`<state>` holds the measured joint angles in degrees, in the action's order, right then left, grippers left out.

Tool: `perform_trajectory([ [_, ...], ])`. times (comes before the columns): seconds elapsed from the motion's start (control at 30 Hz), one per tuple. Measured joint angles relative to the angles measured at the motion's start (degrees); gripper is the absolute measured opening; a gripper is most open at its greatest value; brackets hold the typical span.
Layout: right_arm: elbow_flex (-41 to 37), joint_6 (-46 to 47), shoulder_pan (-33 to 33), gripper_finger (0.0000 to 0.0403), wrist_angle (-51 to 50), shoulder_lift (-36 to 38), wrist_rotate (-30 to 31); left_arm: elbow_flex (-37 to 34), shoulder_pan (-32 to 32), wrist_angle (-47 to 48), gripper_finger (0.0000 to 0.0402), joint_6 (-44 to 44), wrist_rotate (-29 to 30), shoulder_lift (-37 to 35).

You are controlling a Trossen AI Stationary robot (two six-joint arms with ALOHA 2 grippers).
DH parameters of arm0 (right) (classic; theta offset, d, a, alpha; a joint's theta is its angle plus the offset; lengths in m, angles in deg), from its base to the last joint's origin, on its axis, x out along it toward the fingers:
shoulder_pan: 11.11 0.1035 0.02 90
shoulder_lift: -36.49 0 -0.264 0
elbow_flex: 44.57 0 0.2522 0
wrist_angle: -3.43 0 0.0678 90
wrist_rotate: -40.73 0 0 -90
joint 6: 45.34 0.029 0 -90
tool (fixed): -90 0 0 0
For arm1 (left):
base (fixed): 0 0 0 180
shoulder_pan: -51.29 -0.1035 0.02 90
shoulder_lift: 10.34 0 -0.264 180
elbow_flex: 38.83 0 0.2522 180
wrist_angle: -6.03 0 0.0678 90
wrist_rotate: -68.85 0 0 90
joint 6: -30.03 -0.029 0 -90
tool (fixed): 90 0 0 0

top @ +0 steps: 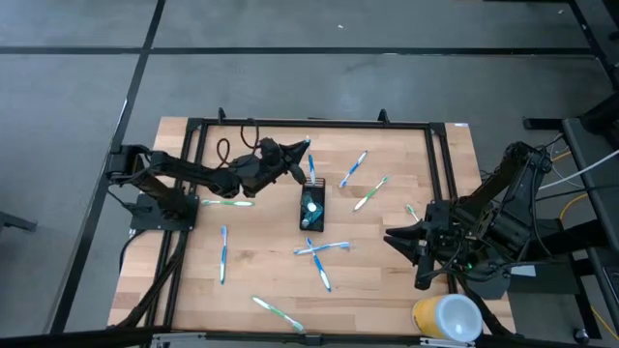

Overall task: Pick & Place toothbrushing station
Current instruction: Put the blue toothbrush into the black organizer, then put the green toothbrush into the black organizer

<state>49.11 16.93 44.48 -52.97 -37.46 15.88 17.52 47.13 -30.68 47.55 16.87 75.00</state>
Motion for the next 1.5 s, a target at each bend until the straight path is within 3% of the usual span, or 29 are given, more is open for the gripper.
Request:
perform_trajectory([
  [0.3, 0.00, 1.13, 0.00, 0.0096, 0.02, -0.02, -2.11, 0.11, 0.42, -11.72, 0.0002, -2.82, -0.55, 7.93],
  [0.9, 0.00, 3.30, 0.00, 0.0096, 0.41, -0.02, -3.06, 0.11, 1.62, -16.40, 0.0006, -16.20, -3.48, 17.20],
  [1.17, 0.00, 3.30, 0.00, 0.0096, 1.07, -0.02, -3.08, 0.11, 2.27, -22.93, 0.0088, -21.07, -2.85, 19.28],
  [1.5, 0.00, 1.79, 0.00, 0.0096, 1.09, -0.02, -3.23, 0.11, 4.19, -23.09, 0.0176, -22.67, 3.67, 18.57],
])
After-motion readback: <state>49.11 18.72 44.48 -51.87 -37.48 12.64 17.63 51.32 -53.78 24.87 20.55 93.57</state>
